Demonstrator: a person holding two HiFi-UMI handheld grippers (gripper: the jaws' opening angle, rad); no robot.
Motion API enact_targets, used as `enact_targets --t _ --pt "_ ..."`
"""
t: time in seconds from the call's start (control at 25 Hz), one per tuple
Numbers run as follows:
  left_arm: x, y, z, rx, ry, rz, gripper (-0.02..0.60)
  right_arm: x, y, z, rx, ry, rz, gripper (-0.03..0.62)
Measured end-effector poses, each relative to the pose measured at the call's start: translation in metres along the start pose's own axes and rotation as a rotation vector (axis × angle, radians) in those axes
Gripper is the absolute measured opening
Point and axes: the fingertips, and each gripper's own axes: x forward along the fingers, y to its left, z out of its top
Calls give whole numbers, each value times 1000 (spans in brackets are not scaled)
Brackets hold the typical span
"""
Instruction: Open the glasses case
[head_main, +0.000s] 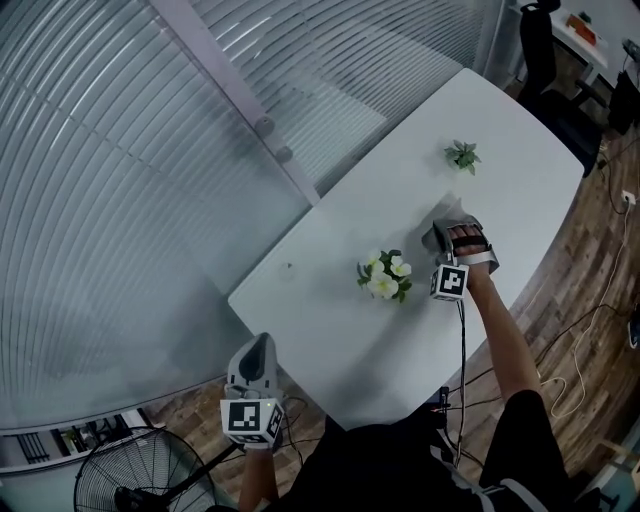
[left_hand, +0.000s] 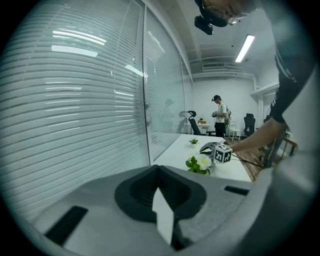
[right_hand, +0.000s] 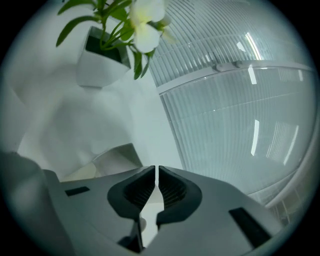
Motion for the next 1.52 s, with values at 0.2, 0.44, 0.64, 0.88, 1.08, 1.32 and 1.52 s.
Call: enact_targets --t 0.2,0.44,0.64,0.88,1.08,1.32,1.52 --pt "6 -3 11 26 -31 -25 -5 -44 -71 27 118 -77 -106 35" --pt "8 -3 34 42 -106 -31 -5 -122 -160 39 601 -236 -226 35" --pt "7 0 47 42 -147 -34 -5 -165 -169 -5 1246 -356 -225 35" --pt "2 28 60 21 -188 14 -5 -187 -132 -49 1621 -410 -225 32" --pt "-2 34 70 40 -213 33 -5 -197 -138 -52 1567 -394 -239 32" --pt "-9 35 78 46 -236 44 -5 -208 -138 -47 1544 -392 -237 31" --pt "-22 39 93 49 -262 75 -5 -232 -148 -37 1509 -423 -255 28"
